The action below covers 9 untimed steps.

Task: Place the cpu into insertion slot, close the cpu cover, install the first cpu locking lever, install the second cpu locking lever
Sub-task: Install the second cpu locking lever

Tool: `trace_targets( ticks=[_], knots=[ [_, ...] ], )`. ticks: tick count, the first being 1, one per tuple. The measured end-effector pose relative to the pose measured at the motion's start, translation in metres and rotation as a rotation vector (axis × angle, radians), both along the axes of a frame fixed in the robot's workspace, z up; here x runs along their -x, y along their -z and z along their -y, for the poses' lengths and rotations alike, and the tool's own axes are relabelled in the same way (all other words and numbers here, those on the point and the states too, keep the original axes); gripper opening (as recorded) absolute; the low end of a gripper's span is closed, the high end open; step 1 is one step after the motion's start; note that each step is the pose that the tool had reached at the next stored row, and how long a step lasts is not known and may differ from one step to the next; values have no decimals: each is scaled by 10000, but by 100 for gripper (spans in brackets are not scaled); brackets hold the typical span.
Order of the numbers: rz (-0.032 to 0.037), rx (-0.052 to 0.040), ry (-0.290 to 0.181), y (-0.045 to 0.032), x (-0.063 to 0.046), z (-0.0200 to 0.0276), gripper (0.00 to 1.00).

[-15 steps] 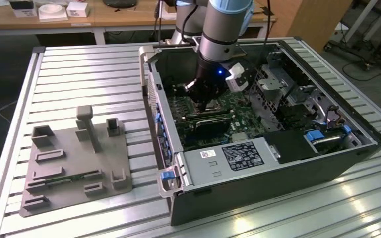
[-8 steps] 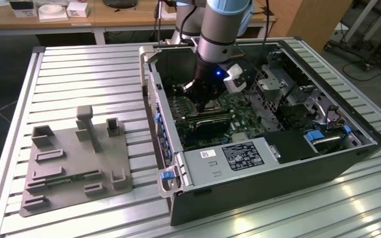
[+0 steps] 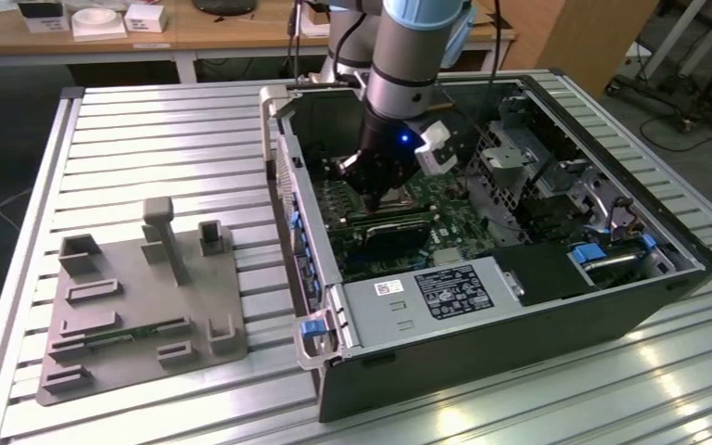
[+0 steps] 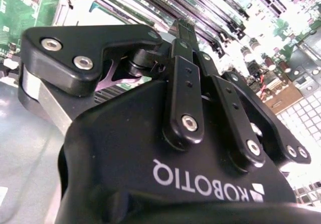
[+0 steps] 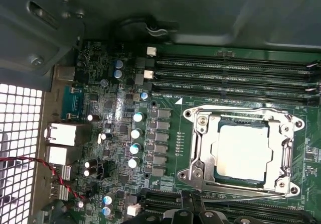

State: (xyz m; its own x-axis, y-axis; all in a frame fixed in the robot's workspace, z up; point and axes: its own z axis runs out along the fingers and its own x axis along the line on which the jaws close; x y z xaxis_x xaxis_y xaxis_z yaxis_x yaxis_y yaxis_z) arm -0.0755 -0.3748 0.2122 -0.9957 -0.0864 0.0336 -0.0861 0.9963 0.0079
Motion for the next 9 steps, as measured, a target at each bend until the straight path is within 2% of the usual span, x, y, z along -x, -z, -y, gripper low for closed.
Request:
trace_targets(
  ticks=[9],
  knots=[
    [-8,-26,2,24,9,0,10]
  ],
)
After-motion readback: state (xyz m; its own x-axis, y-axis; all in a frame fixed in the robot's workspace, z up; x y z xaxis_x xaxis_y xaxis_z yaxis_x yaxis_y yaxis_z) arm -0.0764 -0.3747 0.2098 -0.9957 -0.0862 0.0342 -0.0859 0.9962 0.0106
